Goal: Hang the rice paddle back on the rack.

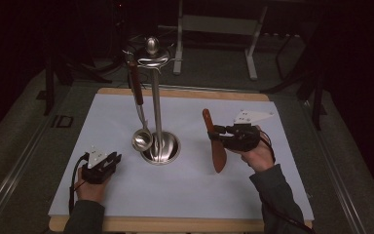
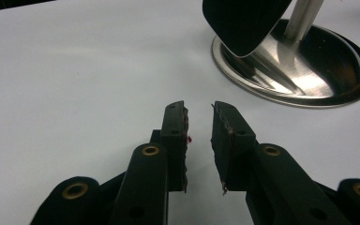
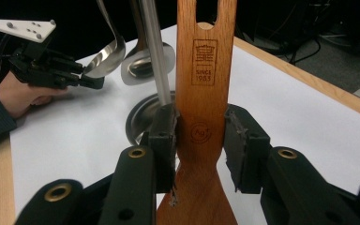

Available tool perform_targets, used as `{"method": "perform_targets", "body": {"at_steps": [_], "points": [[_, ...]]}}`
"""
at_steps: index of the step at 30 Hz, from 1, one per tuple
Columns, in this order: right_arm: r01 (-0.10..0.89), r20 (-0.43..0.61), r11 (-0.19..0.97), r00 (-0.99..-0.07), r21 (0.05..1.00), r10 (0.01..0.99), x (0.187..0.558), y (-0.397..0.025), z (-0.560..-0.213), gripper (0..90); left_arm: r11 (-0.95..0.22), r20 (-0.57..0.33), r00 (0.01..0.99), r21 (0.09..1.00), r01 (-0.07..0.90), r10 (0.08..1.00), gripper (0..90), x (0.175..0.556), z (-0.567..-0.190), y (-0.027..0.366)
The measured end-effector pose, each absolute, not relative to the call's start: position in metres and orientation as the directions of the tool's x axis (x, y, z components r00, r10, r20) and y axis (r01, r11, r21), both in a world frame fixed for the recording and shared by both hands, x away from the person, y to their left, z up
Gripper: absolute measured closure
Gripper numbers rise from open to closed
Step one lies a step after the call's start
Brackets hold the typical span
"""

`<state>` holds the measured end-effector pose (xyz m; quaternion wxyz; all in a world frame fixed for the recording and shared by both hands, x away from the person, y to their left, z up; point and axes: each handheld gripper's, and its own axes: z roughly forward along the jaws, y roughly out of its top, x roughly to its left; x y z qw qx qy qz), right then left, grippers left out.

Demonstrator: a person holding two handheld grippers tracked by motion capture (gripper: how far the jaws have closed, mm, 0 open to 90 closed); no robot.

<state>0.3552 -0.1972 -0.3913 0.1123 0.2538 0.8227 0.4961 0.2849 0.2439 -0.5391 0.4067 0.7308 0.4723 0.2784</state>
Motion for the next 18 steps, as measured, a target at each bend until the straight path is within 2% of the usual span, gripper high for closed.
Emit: {"method": "perform_targets", "body": {"at_steps": [18], "points": [[0.271, 0.063, 0.349, -0.86, 0.897, 0.507, 0.351, -0.186, -0.379, 66.4, -0.223, 0.022, 0.399, 0.857, 0.464, 0.917, 75.4, 0.285, -0.539, 0.244]]}}
